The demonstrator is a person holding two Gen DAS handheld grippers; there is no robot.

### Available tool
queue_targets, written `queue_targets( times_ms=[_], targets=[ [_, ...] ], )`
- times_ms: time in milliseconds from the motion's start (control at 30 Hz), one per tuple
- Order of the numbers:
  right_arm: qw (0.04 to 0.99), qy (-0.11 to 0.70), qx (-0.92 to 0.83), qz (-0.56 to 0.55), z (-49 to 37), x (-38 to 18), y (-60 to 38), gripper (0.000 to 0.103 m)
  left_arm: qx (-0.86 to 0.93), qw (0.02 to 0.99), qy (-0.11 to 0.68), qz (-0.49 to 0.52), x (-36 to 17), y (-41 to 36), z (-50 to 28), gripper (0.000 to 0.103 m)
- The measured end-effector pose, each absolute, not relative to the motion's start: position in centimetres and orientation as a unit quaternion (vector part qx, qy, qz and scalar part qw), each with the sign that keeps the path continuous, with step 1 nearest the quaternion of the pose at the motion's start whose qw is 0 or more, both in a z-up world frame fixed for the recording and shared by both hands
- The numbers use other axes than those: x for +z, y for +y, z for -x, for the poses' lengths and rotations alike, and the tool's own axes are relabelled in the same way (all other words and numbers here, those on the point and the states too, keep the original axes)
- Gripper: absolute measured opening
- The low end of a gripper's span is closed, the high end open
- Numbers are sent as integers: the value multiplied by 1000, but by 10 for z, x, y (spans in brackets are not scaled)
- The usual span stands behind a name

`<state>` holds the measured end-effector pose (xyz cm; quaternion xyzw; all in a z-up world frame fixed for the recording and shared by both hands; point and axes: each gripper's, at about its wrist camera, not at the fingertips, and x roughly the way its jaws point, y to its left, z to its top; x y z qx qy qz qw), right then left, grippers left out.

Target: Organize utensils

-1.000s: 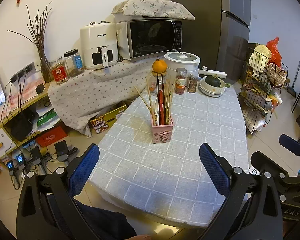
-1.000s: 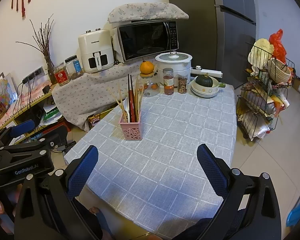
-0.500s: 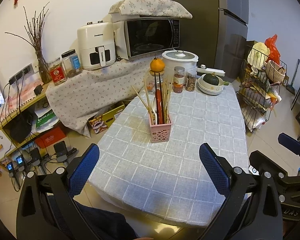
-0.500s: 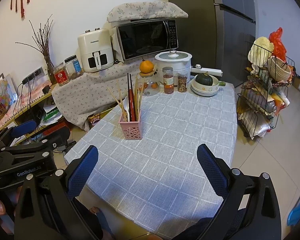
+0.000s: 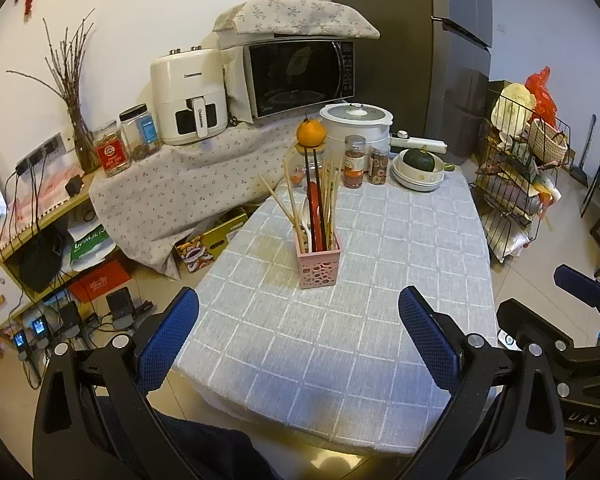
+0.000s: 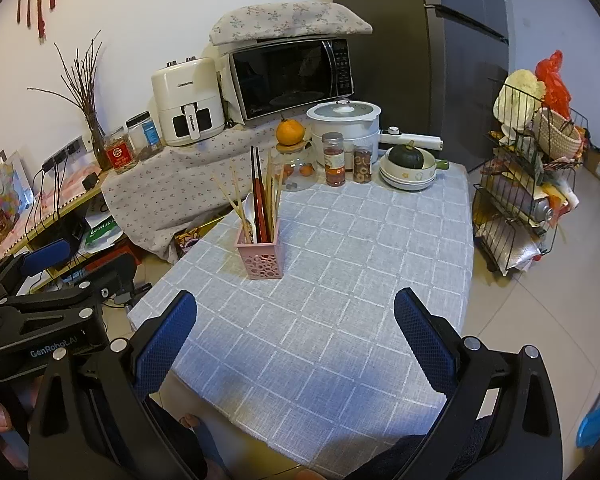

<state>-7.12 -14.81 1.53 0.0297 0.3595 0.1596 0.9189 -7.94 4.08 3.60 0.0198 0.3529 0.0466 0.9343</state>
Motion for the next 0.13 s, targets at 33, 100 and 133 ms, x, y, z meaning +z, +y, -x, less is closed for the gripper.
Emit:
queue_targets(
  times_ms=[33, 100, 133],
  targets=[
    [919, 359, 160, -29, 71, 15, -148, 96, 47, 934, 353, -21, 36, 41, 79, 96],
    [919, 359, 160, -30, 71, 15, -148, 96, 46, 934, 353, -20, 36, 40, 79, 96],
    [919, 360, 159, -30, 71, 15, -149, 96, 46, 934, 355, -18, 35, 40, 78, 96]
  ],
)
